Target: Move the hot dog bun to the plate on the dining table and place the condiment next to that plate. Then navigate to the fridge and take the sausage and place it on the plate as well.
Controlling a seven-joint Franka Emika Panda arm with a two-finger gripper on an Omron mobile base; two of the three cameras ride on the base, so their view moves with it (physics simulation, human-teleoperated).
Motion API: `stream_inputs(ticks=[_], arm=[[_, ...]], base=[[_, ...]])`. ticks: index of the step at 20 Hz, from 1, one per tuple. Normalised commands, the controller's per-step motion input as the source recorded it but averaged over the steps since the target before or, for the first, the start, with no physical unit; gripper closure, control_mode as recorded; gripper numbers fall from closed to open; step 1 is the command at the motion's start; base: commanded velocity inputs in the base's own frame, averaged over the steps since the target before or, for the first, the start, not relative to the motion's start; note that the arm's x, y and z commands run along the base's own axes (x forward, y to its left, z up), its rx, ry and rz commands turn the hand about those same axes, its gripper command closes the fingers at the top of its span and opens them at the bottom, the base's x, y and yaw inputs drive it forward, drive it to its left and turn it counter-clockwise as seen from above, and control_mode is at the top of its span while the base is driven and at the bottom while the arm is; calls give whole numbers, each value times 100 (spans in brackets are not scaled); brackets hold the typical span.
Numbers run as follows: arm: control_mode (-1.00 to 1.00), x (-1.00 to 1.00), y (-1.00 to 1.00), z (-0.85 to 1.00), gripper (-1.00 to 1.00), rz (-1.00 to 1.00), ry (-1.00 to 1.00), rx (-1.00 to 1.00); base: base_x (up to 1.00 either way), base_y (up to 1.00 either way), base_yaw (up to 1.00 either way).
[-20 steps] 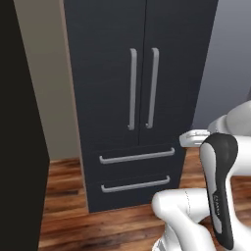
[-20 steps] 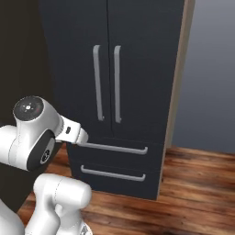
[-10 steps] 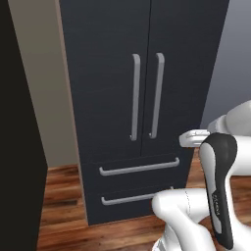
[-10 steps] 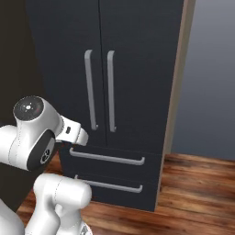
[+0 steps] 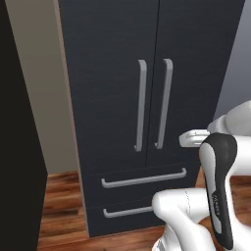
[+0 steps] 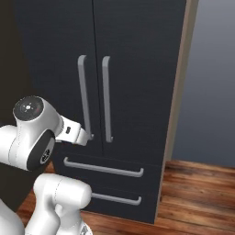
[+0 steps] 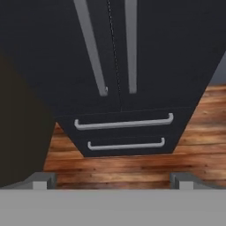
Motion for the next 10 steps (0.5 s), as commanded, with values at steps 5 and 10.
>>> stream_inputs(ticks=[5, 10], arm=[[-100, 0, -1, 0, -100, 0, -2, 0], [-100, -34, -36, 11, -100, -5, -16, 0]], base=[[9, -3, 1], [0, 0, 0]])
